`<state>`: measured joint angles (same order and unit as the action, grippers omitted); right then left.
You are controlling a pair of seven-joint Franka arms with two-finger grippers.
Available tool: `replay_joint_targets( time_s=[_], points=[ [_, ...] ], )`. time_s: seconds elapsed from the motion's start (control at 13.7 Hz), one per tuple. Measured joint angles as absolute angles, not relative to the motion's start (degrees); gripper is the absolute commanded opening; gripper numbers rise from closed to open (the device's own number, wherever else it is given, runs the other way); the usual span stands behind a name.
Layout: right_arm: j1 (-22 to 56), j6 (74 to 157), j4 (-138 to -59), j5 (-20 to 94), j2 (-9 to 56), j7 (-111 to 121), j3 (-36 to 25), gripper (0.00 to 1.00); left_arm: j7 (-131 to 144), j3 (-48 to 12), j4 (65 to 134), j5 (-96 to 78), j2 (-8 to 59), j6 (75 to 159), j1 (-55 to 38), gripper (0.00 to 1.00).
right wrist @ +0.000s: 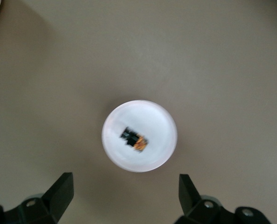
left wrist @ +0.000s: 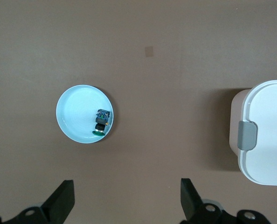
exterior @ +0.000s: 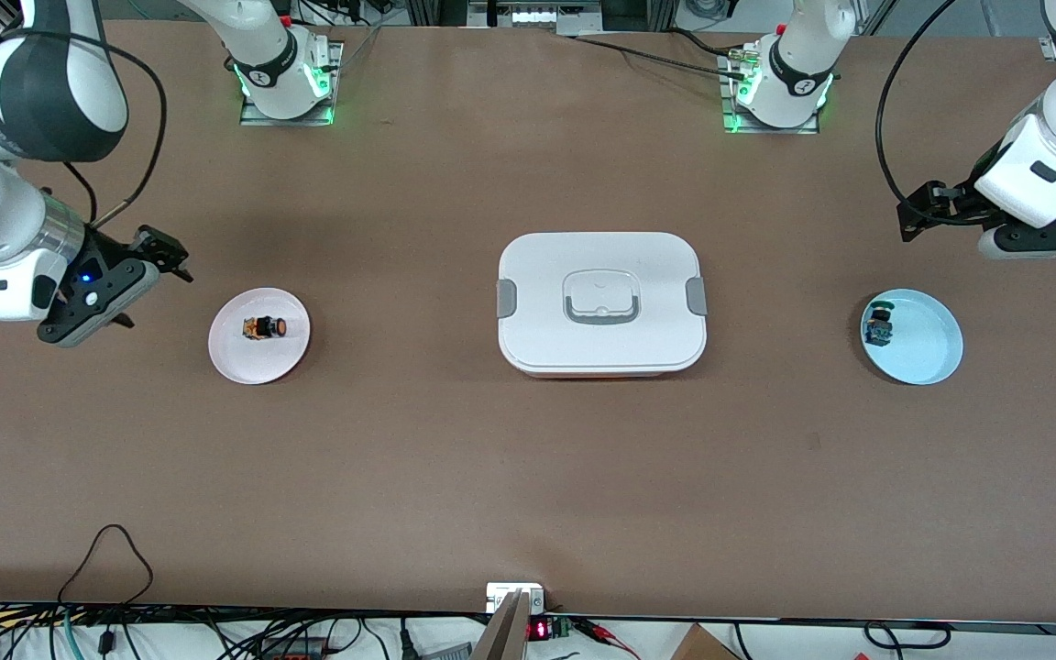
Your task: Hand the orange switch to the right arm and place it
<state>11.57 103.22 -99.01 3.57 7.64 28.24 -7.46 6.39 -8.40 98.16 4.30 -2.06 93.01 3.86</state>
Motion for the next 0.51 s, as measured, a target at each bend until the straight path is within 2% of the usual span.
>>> replay_joint_targets(
  time_s=[0.22, 0.51],
  points=[
    [12.72, 99.24, -99.00, 3.57, 6.39, 11.16, -7.24, 1.00, 6.39, -8.40, 98.16, 4.30, -2.06, 92.28, 3.86, 1.00],
    [12.14, 96.77, -97.42, 0.63, 3.16, 7.74, -7.97, 1.00, 6.39, -8.41, 97.82, 4.30, -2.06, 92.25, 3.83, 1.00]
  ],
)
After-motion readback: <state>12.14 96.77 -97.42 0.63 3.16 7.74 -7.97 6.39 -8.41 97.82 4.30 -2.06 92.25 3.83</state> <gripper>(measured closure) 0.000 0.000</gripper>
